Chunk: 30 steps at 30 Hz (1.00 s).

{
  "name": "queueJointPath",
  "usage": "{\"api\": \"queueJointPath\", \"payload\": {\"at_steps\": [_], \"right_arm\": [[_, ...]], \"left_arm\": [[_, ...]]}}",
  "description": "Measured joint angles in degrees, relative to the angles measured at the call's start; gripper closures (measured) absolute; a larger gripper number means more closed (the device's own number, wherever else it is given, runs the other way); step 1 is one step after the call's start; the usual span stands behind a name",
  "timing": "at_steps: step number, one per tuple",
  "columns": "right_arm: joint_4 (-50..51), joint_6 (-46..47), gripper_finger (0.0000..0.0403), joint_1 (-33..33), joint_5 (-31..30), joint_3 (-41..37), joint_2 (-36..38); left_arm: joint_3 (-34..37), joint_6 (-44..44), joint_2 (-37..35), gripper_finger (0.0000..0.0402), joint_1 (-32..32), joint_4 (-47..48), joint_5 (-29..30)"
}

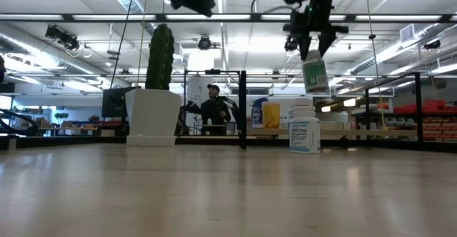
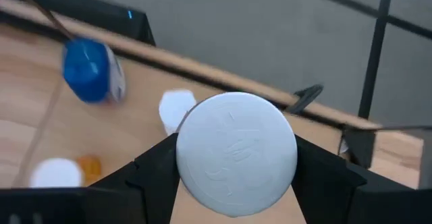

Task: Pick and place medicine bottles onto shelf by color
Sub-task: Put the green pill bottle on the shelf

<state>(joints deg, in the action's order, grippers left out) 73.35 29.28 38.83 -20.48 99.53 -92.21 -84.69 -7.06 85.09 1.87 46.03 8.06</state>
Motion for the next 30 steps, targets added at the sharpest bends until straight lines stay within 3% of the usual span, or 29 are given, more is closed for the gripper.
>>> {"api": "queueJointPath", "payload": {"at_steps": [8, 14, 19, 30], "right_arm": [[-9.8, -0.83, 0.0157, 3.77, 0.48, -13.02, 5.09], [-20.48, -0.64, 0.0157, 10.81, 6.96, -26.61, 14.88], [-27.33, -0.32, 0.0157, 12.8, 9.59, -36.24, 19.99], [-29.81, -3.83, 0.0155, 12.96, 9.14, -36.47, 15.45]], "left_arm": [[0.29, -3.61, -1.45, 0.0243, 0.24, -0.65, 0.21], [0.34, -5.84, -2.44, 0.0254, 2.09, -2.14, 0.21], [0.33, -6.65, -2.9, 0.026, 3.54, -3.88, 0.22], [0.33, -8.85, -2.81, 0.026, 3.87, -4.84, 0.2]]}}
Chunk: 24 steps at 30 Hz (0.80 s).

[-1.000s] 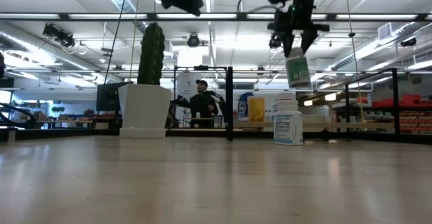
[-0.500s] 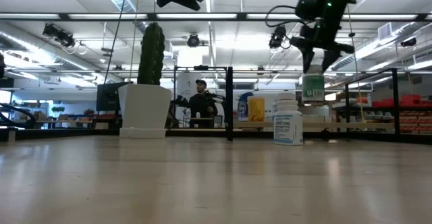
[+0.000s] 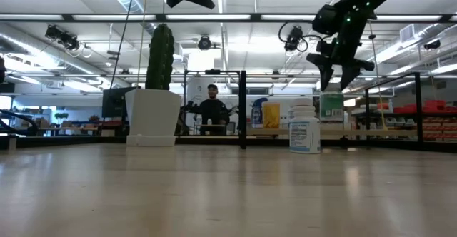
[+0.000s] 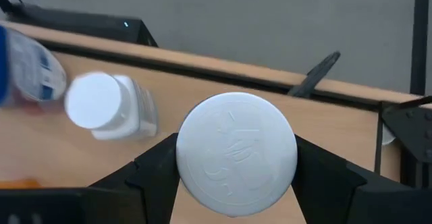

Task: Pick and place medicine bottles onto shelf by color
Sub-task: Put the green pill bottle on the shelf

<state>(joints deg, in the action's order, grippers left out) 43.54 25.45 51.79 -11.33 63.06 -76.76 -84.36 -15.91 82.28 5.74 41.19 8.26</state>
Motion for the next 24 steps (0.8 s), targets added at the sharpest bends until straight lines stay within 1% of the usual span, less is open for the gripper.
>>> {"api": "queueJointPath", "payload": {"at_steps": [6, 12, 20, 24], "right_arm": [[-0.27, -0.63, 0.0155, 0.0, -0.04, -0.02, -2.87], [-2.01, -2.48, 0.0155, 0.35, -2.23, -0.02, -3.01], [-1.74, -2.66, 0.0154, 1.48, -1.74, -0.02, -3.03], [-1.72, -2.64, 0.0143, 1.46, -1.64, -0.02, -3.03]], "left_arm": [[0.0, -1.12, 0.0, 0.0263, 0.0, 0.0, 0.01], [0.0, -1.58, 0.0, 0.0258, 0.0, 0.01, 0.01], [0.0, -1.56, 0.0, 0.0268, 0.0, 0.02, 0.01], [0.0, -1.57, 0.0, 0.0267, 0.0, 0.02, 0.01]]}}
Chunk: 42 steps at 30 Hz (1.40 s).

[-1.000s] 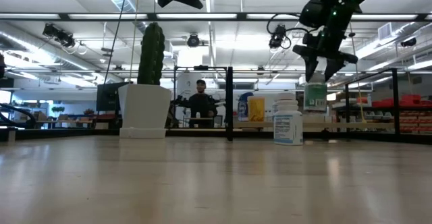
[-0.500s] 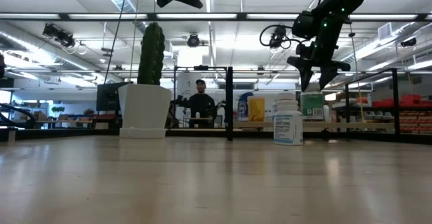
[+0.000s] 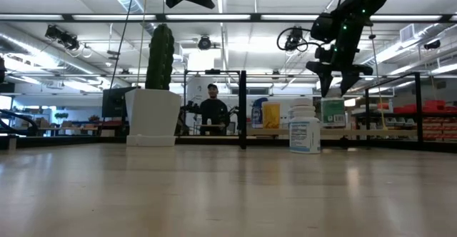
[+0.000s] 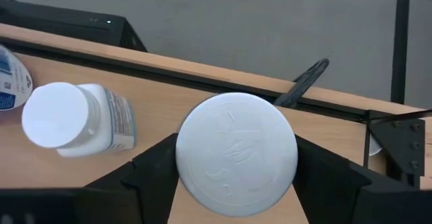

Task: Pick and place medicine bottles onto shelf by color
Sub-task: Put the green pill bottle on the shelf, then put the white pill bottle on the shelf

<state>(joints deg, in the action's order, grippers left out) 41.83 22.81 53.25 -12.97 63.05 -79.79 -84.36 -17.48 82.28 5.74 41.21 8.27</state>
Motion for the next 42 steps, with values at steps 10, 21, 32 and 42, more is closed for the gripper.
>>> {"api": "queueJointPath", "payload": {"at_steps": [10, 21, 32, 42], "right_arm": [[0.22, 1.35, 0.0099, -0.05, 1.98, 0.0, 0.02], [4.9, -0.01, 0.0091, -0.2, 3.17, 0.0, 6.72], [6.66, 4.85, 0.0091, -9.94, 12.54, 0.02, 16.45], [6.1, 3.41, 0.0091, -36.63, 11.33, 0.02, 11.29]], "left_arm": [[0.0, -1.06, 0.02, 0.0262, -0.11, 0.02, 0.0], [0.0, -1.13, 0.07, 0.0263, -0.13, 0.11, 0.0], [0.0, -0.81, 0.07, 0.0268, -0.13, 0.06, 0.0], [0.0, -1.86, 0.07, 0.0263, -0.13, -0.68, -4.28]]}}
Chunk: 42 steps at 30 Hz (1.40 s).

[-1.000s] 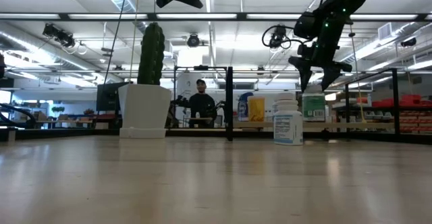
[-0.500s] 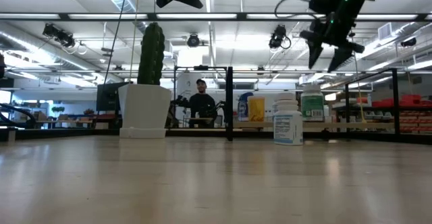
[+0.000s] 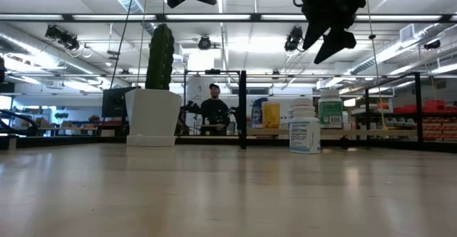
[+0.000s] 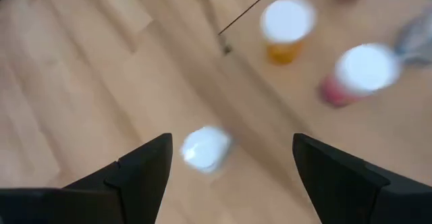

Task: Pick and place medicine bottles onto shelf by color
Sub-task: Put the white pill bottle on the shelf

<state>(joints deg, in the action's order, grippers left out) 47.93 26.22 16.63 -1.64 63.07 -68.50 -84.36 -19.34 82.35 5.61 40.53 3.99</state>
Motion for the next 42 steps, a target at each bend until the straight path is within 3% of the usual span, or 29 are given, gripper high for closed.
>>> {"api": "queueJointPath", "payload": {"at_steps": [4, 9, 15, 20, 24, 35, 42], "right_arm": [[-0.33, 4.95, 0.0091, -6.6, -0.27, 0.0, -2.85], [-0.61, 8.45, 0.0091, -13.13, -1.93, 0.0, -6.51], [-1.19, 12.14, 0.0091, -18.77, -8.21, 0.0, -9.72], [-1.18, 17.57, 0.0091, -20.89, -15.14, 0.0, -12.78], [-1.19, 20.28, 0.0091, -20.9, -16.03, 0.0, -16.12], [-2.42, 21.3, 0.0091, -19.26, -16.67, 0.0, -21.85], [-3.36, 20.97, 0.0091, -16.27, -16.74, -0.04, -22.94]], "left_arm": [[0.0, 1.86, 0.0, 0.0269, 0.03, -0.38, -0.22], [0.0, 13.11, 1.37, 0.0277, 2.0, -8.89, -0.7], [0.0, 12.25, 4.96, 0.0285, 6.09, -24.34, -14.43], [0.0, 6.51, 5.9, 0.0292, 6.16, -27.89, -21.27], [0.04, 5.62, 3.47, 0.03, 5.22, -21.66, -24.4], [0.02, 7.91, -7.11, 0.0324, 3.77, 6.72, -23.25], [0.02, 3.2, -12.75, 0.032, 1.82, 19.31, -23.04]]}}
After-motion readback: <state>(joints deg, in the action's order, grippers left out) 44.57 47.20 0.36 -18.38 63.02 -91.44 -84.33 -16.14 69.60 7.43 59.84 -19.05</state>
